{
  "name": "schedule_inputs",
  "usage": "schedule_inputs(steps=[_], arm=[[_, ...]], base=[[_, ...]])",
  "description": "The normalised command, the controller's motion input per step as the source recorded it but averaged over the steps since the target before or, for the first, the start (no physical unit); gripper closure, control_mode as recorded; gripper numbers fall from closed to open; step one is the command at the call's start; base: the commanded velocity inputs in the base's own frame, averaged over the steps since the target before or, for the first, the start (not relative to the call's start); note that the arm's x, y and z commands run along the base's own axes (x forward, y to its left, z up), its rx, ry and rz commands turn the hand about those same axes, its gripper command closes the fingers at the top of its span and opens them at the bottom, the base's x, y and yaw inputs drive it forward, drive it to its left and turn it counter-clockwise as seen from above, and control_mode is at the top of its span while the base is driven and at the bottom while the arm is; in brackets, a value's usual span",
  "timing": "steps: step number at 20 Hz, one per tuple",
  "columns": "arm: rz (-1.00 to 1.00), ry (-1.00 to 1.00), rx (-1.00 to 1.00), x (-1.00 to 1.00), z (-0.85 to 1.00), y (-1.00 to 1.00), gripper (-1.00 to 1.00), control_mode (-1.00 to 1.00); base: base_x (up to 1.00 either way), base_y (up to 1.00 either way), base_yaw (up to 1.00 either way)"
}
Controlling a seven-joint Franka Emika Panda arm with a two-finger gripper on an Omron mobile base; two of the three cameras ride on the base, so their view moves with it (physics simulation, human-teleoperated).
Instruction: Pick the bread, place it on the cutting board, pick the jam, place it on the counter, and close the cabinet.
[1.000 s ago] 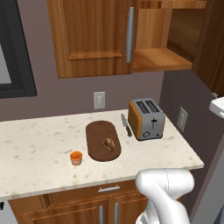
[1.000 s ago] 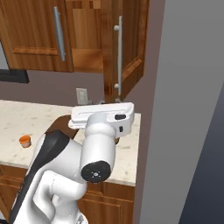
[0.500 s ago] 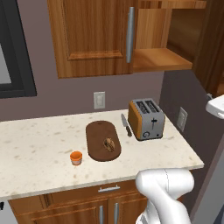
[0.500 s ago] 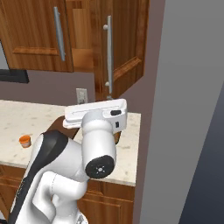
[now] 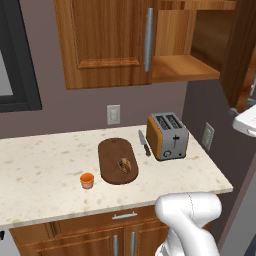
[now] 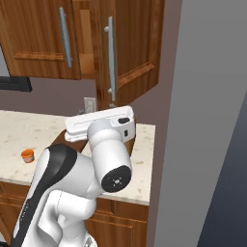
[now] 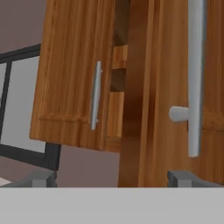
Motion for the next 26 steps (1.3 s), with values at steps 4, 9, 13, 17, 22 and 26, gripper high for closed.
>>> schedule_inputs(steps=[4, 9, 13, 17, 22, 26], arm=[[0.05, 0.00, 0.01, 0.00, 0.00, 0.35, -1.00, -1.00], [0.01, 0.00, 0.00, 0.05, 0.00, 0.39, -1.00, -1.00], [0.00, 0.00, 0.00, 0.20, 0.00, 0.29, -1.00, -1.00], [0.00, 0.00, 0.01, 0.32, 0.00, 0.12, -1.00, -1.00], [0.00, 0.00, 0.00, 0.36, 0.00, 0.05, -1.00, -1.00], [0.01, 0.00, 0.00, 0.34, 0.00, 0.03, -1.00, -1.00]], base=[[0.00, 0.00, 0.00], [0.00, 0.00, 0.00], [0.00, 0.00, 0.00], [0.00, 0.00, 0.00], [0.00, 0.00, 0.00], [0.00, 0.00, 0.00]])
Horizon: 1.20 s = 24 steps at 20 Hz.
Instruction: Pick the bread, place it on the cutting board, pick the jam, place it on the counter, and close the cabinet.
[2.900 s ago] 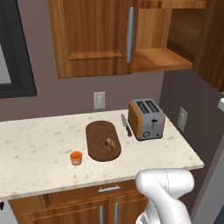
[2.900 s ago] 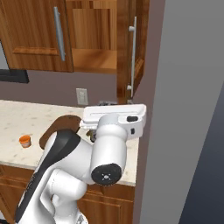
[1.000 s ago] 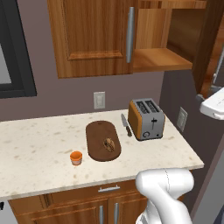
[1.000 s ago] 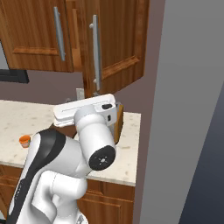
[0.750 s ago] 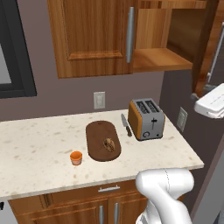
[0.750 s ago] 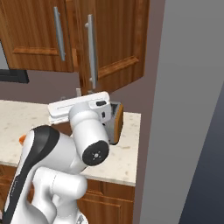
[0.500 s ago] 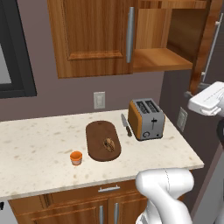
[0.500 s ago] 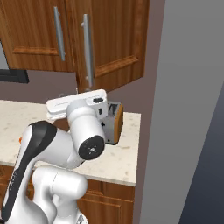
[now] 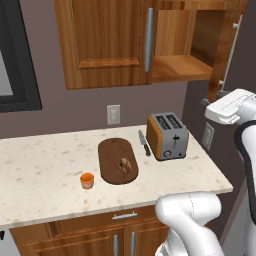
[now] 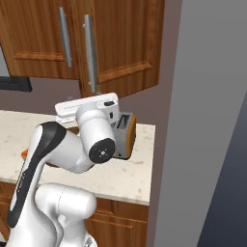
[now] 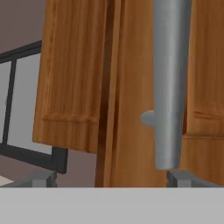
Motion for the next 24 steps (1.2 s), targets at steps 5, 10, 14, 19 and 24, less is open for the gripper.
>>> schedule_inputs(steps=[5, 10, 14, 19, 24], arm=[[0.03, 0.00, 0.00, 0.28, 0.00, 0.04, -1.00, -1.00], [0.07, 0.00, 0.00, 0.12, -0.02, 0.00, -1.00, -1.00], [0.11, 0.00, 0.00, 0.08, -0.01, 0.01, -1.00, -1.00], [0.07, 0.00, 0.00, 0.31, -0.03, 0.00, -1.00, -1.00], [0.01, 0.00, 0.00, 0.44, -0.04, 0.08, -1.00, -1.00]], base=[[0.00, 0.00, 0.00], [0.00, 0.00, 0.00], [0.00, 0.00, 0.00], [0.00, 0.00, 0.00], [0.00, 0.00, 0.00]])
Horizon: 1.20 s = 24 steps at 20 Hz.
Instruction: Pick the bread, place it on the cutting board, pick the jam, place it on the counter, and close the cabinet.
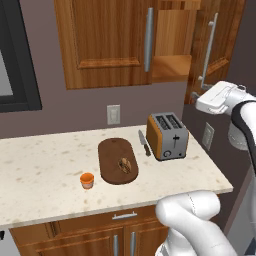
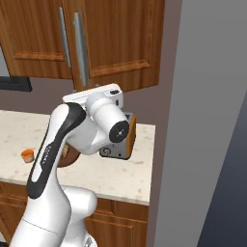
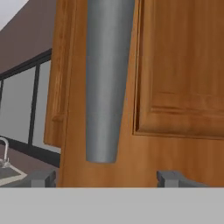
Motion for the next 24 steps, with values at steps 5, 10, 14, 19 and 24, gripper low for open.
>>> schedule_inputs(steps=[5, 10, 14, 19, 24], arm=[[0.00, 0.00, 0.00, 0.36, 0.00, 0.18, -1.00, -1.00], [0.00, 0.00, 0.00, 0.32, 0.00, 0.03, -1.00, -1.00], [-0.01, 0.00, 0.00, 0.31, 0.00, 0.06, -1.00, -1.00], [-0.05, 0.00, 0.00, 0.27, 0.00, 0.17, -1.00, -1.00], [-0.08, 0.00, 0.00, 0.24, 0.00, 0.21, -1.00, -1.00]], base=[[0.00, 0.00, 0.00], [0.00, 0.00, 0.00], [0.00, 0.00, 0.00], [0.00, 0.00, 0.00], [0.00, 0.00, 0.00]])
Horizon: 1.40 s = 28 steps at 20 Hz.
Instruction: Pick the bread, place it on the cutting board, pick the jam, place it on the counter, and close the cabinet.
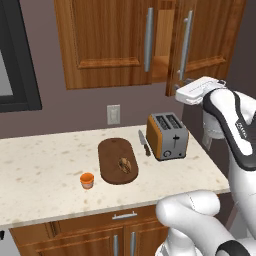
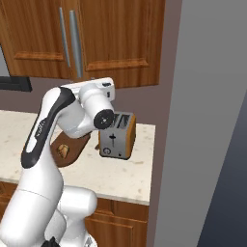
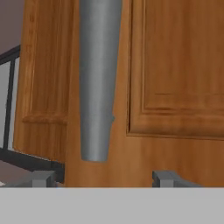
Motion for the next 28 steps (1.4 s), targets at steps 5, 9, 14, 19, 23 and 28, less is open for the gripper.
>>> schedule_inputs(steps=[5, 9, 14, 19, 23, 28], arm=[[-0.07, 0.00, 0.00, 0.29, 0.00, 0.07, -1.00, -1.00], [-0.06, -0.01, 0.00, 0.32, 0.00, 0.00, -1.00, -1.00], [-0.02, 0.00, 0.00, 0.30, 0.00, 0.00, -1.00, -1.00], [0.00, 0.00, 0.00, 0.28, 0.00, 0.00, -1.00, -1.00], [0.00, 0.00, 0.00, 0.23, 0.00, 0.00, -1.00, -1.00], [0.00, 0.00, 0.00, 0.20, 0.00, 0.00, -1.00, -1.00]], base=[[0.00, 0.00, 0.00], [0.00, 0.00, 0.00], [0.00, 0.00, 0.00], [0.00, 0.00, 0.00], [0.00, 0.00, 0.00], [0.00, 0.00, 0.00]])
